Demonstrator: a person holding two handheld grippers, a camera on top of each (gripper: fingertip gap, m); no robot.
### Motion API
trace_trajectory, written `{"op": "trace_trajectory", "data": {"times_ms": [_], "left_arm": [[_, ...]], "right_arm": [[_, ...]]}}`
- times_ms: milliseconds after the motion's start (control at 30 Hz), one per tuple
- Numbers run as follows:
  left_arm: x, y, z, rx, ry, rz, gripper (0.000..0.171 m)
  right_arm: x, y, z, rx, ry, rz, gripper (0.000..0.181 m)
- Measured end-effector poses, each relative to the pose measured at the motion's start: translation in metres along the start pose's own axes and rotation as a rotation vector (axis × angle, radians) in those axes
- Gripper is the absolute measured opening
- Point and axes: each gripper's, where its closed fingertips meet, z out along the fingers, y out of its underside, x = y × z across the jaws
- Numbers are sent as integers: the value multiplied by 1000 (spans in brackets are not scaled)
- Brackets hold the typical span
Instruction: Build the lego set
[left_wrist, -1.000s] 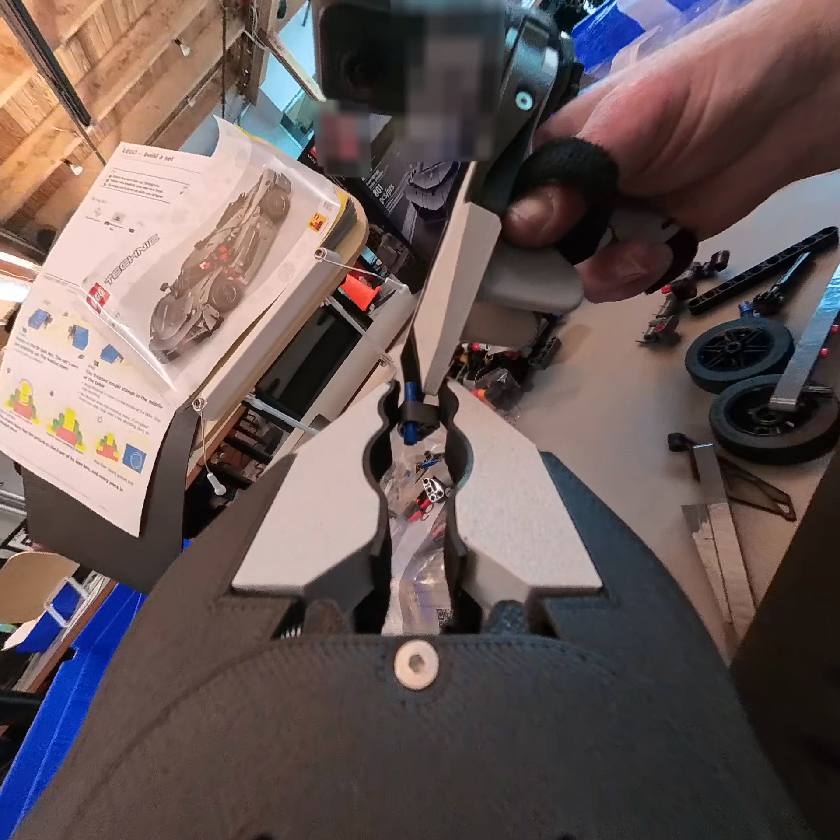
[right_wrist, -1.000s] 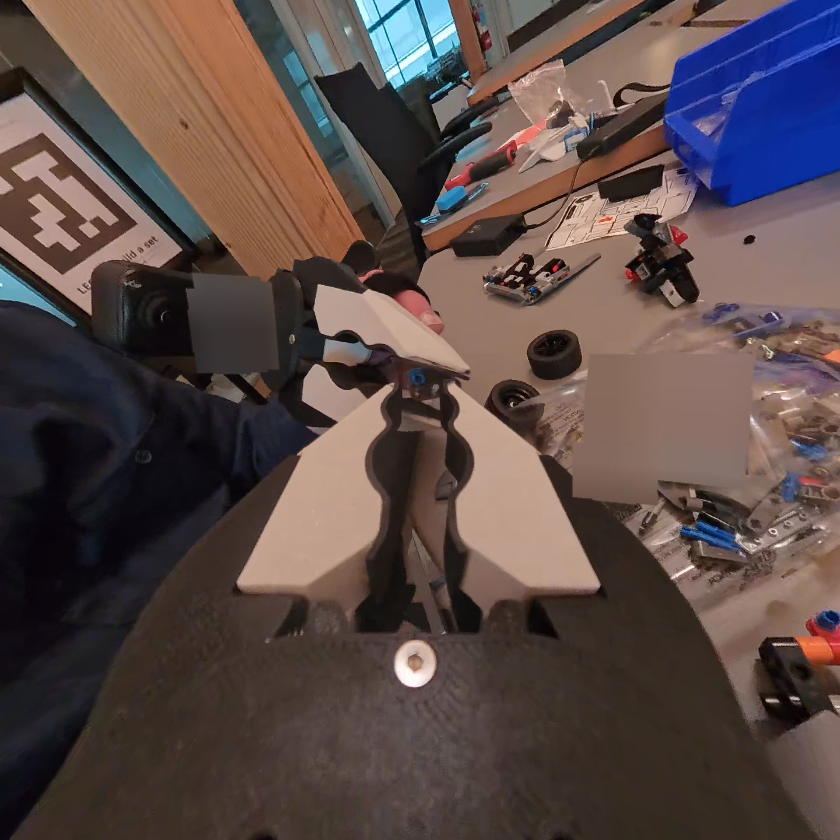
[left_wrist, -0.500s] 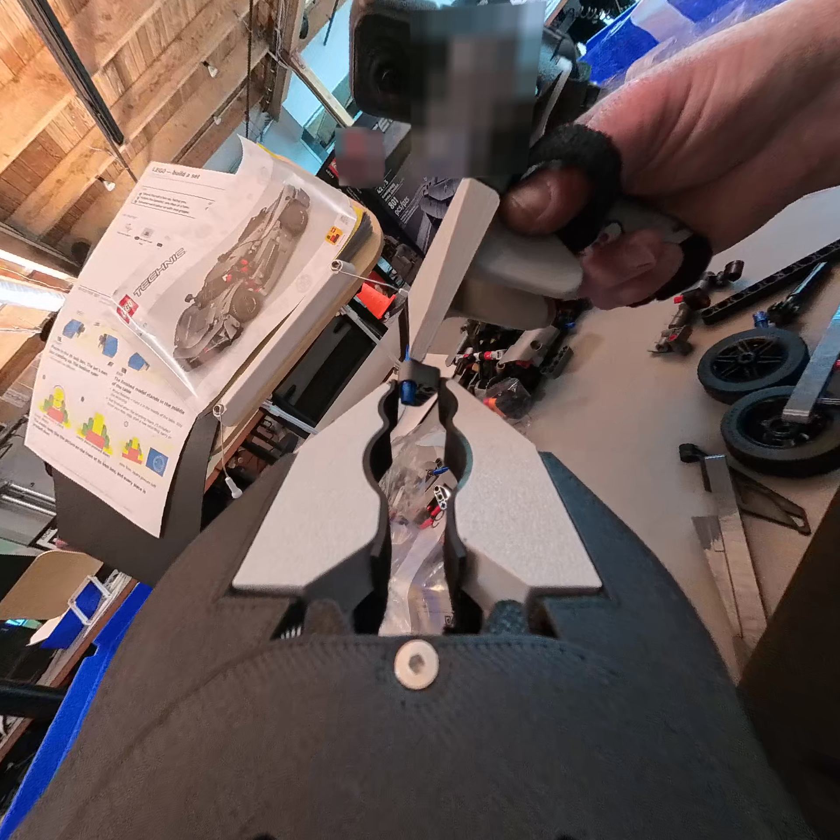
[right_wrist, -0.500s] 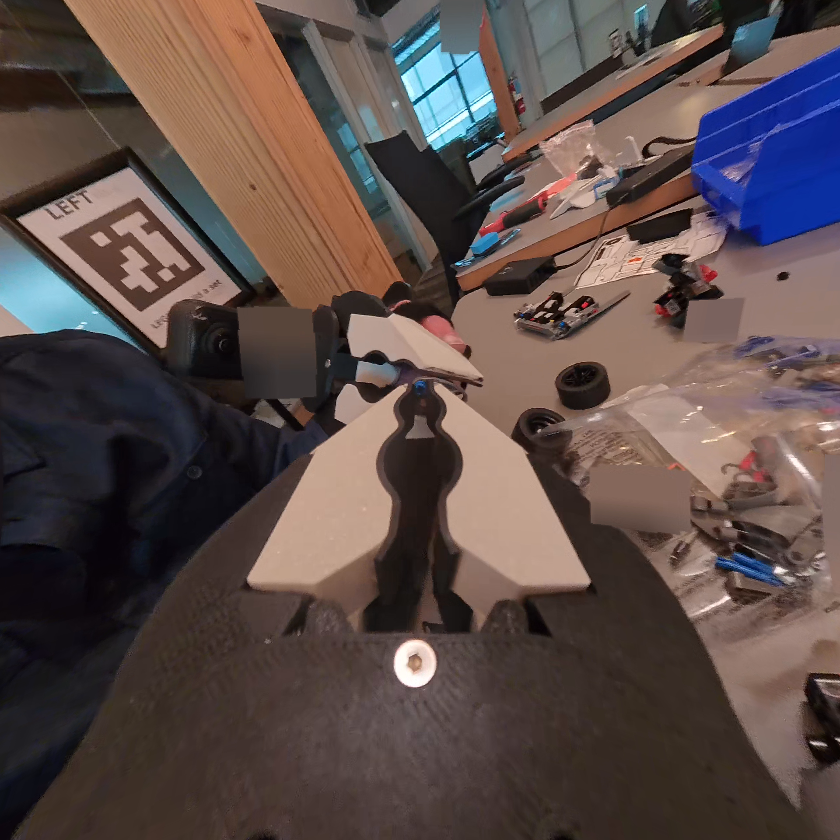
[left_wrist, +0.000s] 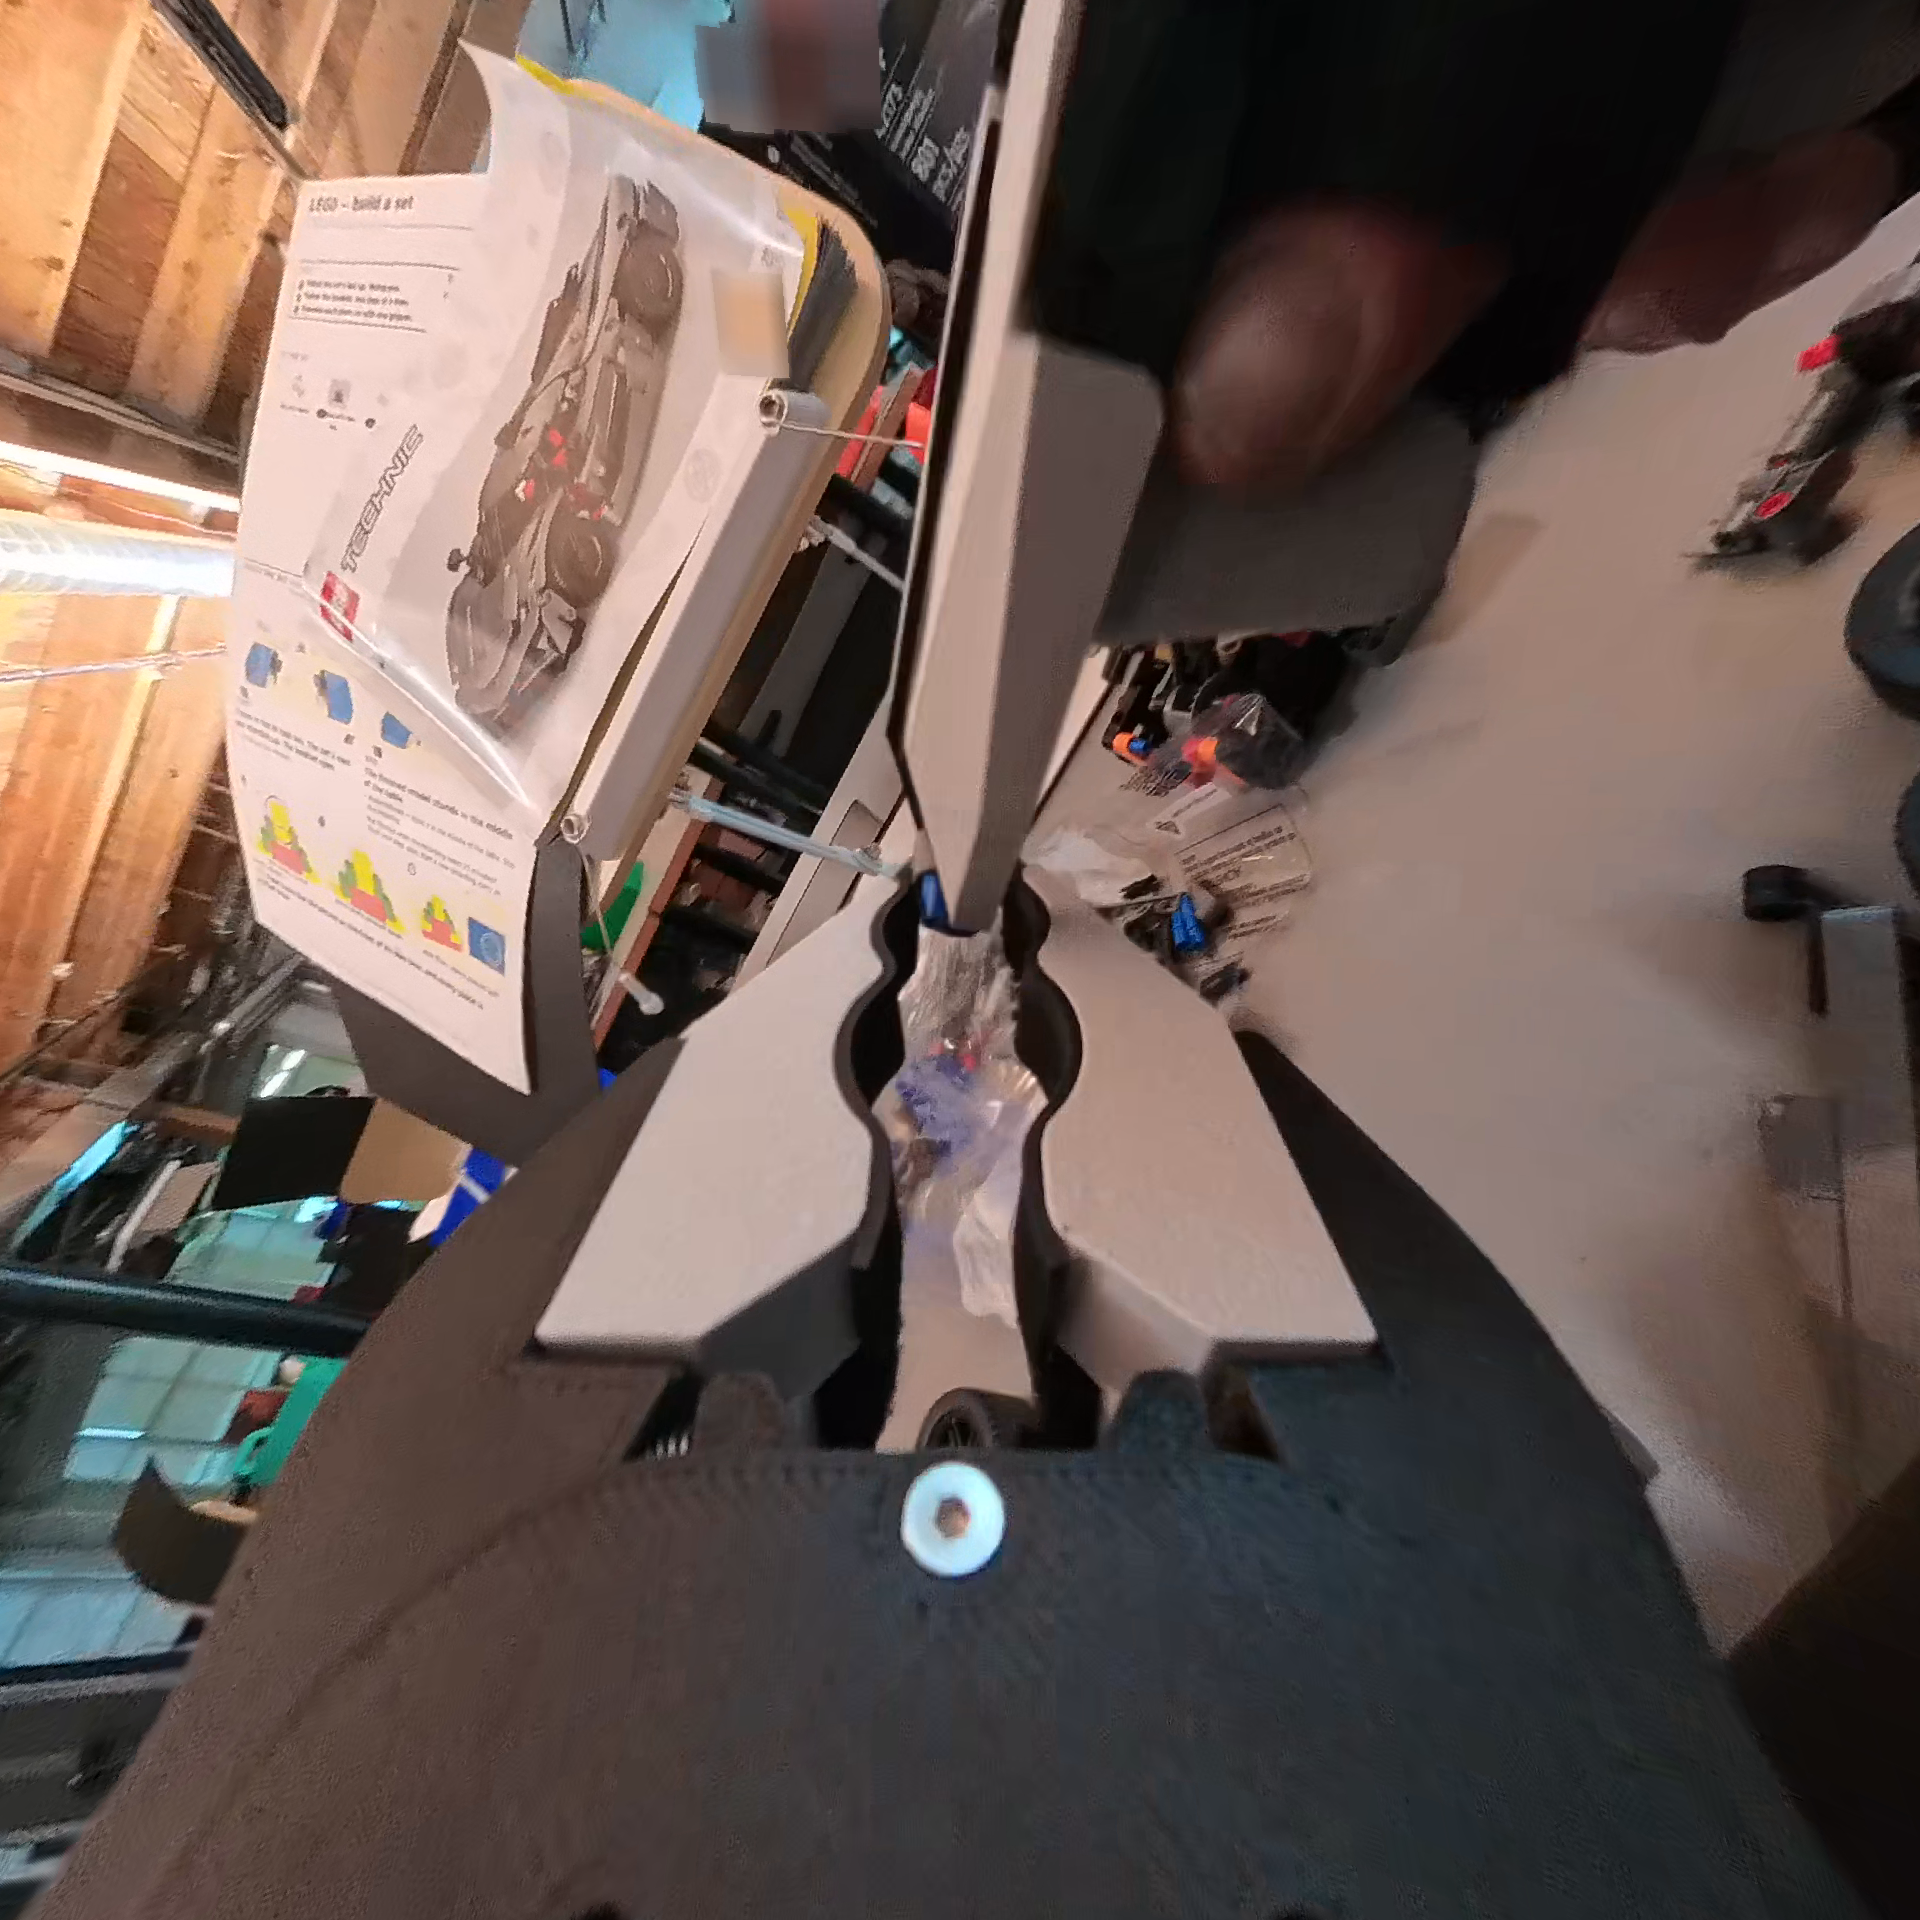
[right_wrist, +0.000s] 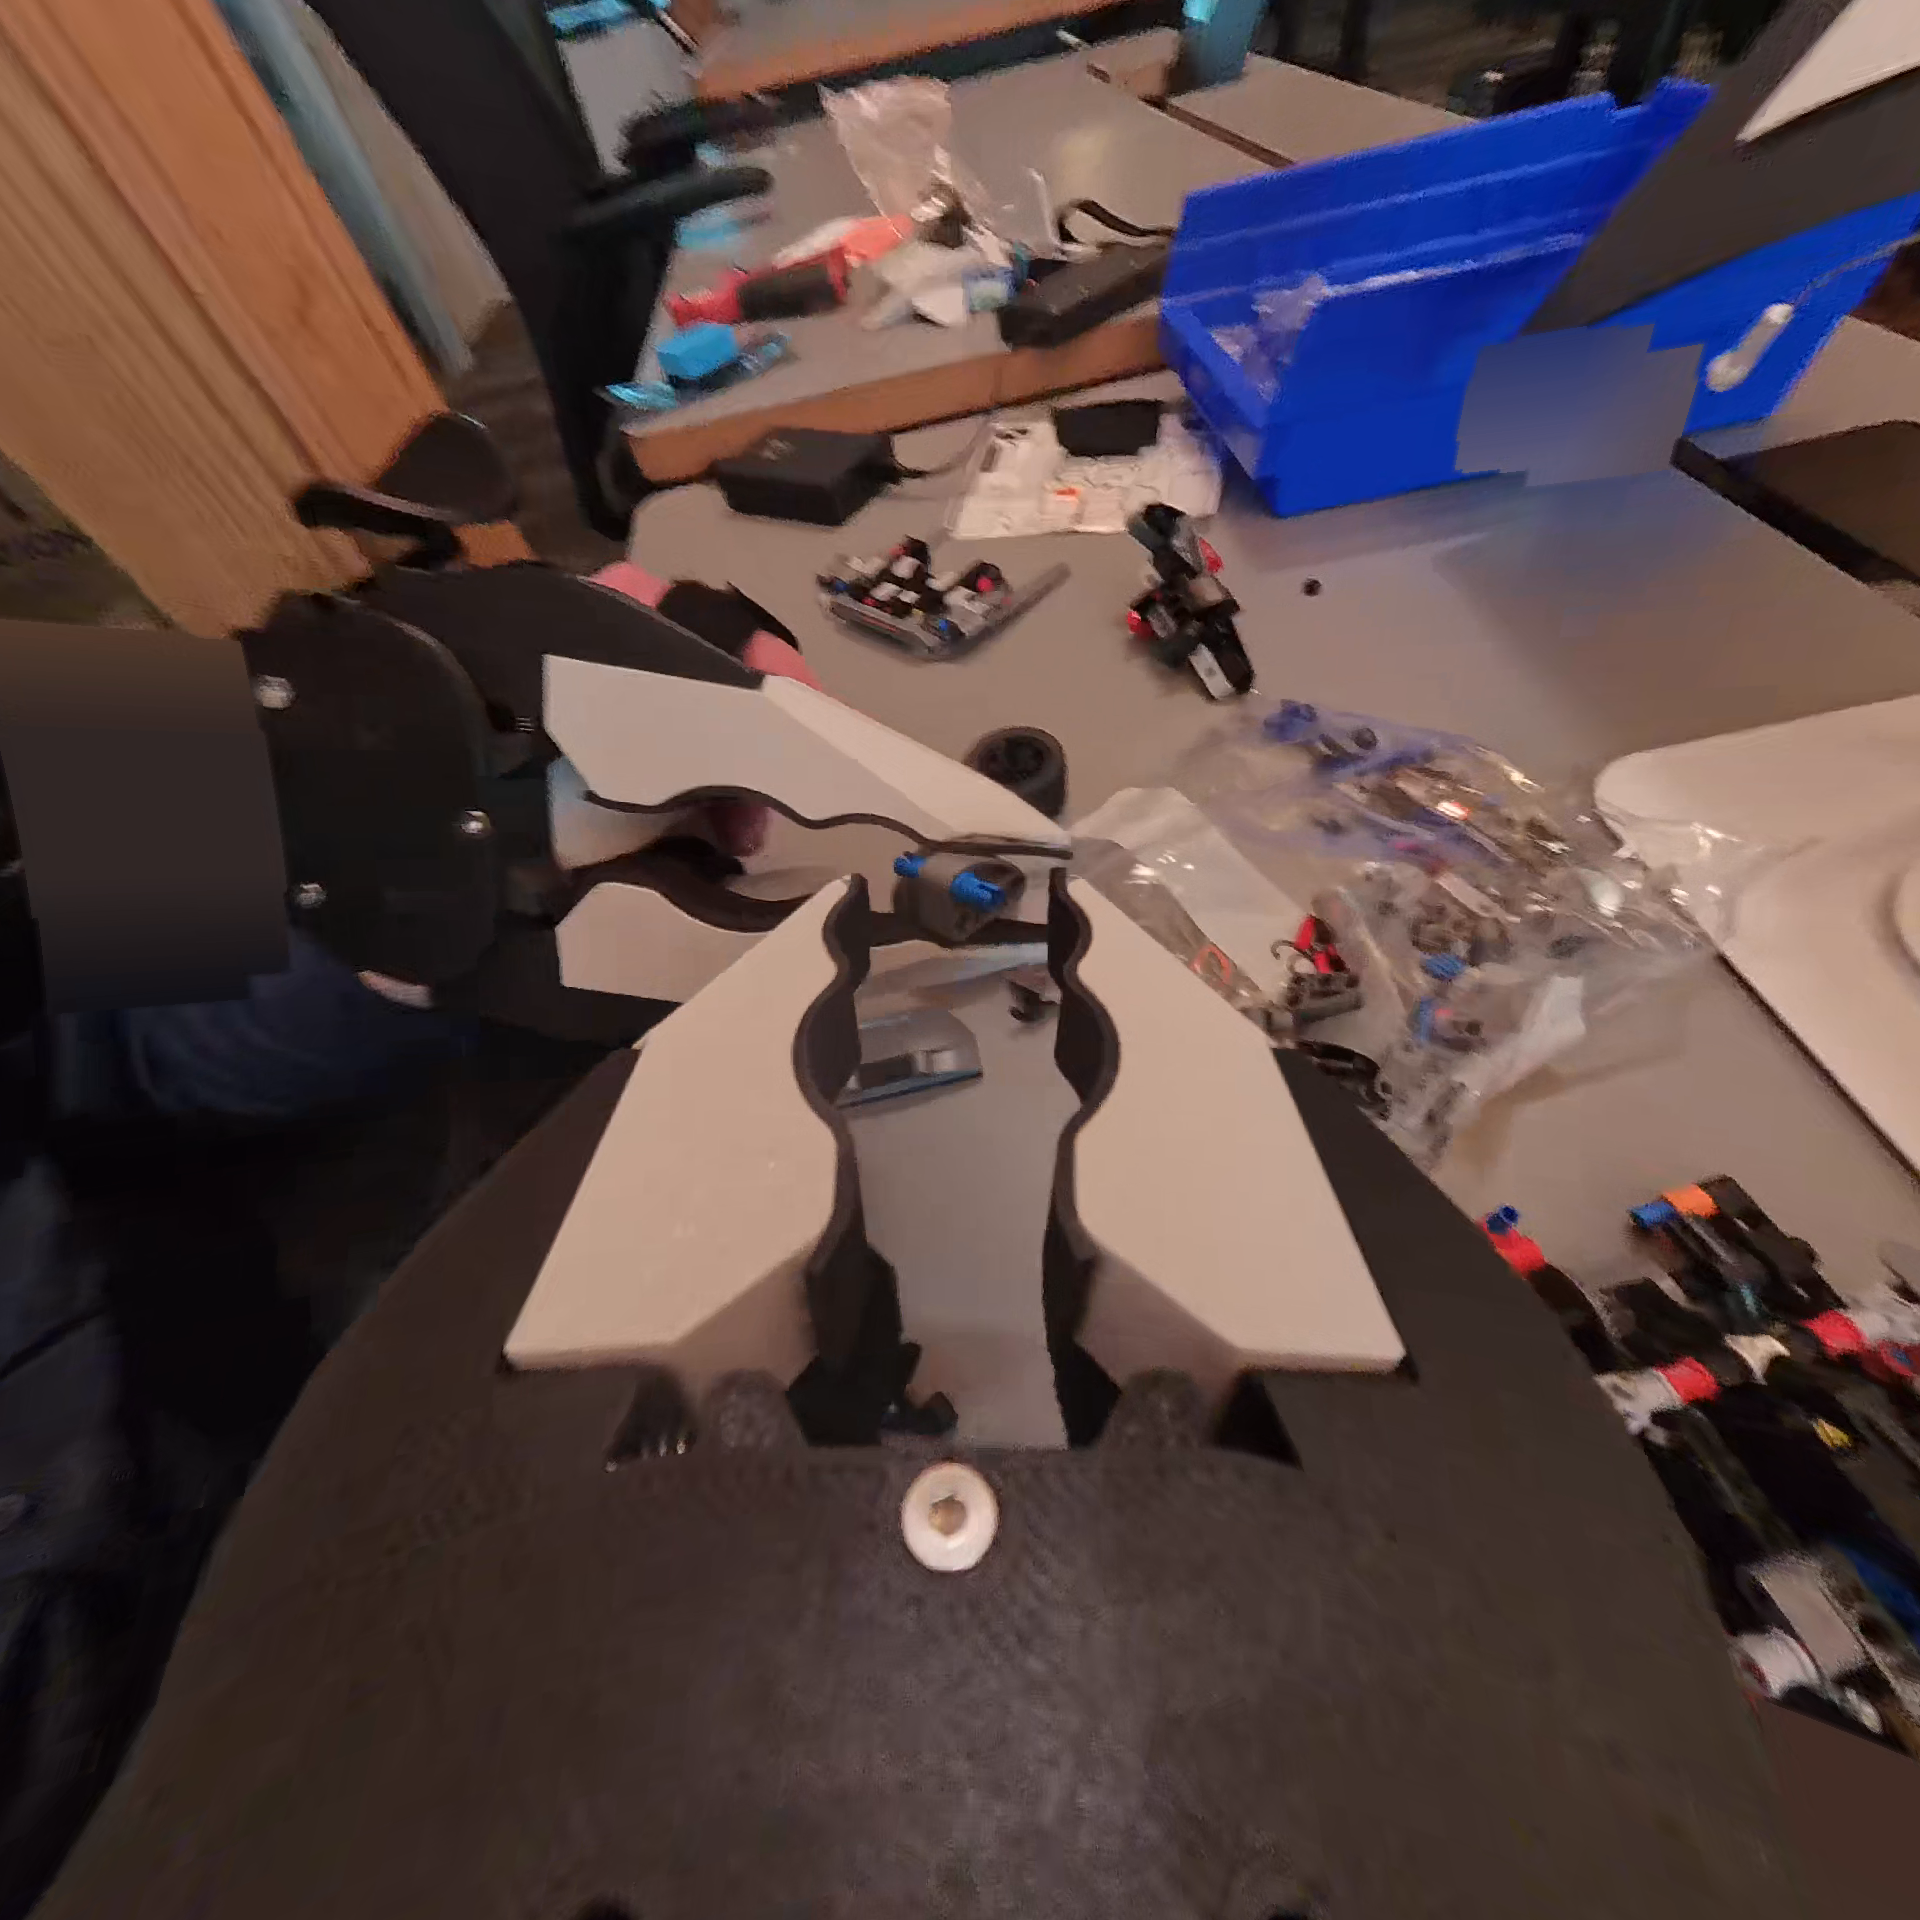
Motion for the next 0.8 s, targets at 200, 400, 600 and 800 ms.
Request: {"op": "trace_trajectory", "data": {"times_ms": [200, 400, 600, 800], "left_arm": [[0, 3, 2, -48, -16, 16, 13], [5, 3, 4, -66, -10, 54, 13], [10, 7, 6, -97, 2, 72, 13], [17, 10, 9, -125, 20, 103, 12]], "right_arm": [[2, -2, 2, 3, 112, -76, 28], [3, 2, 5, -4, 111, -25, 24], [6, 9, 7, -68, 163, -80, 21], [8, 16, 7, -172, 284, -228, 18]]}}
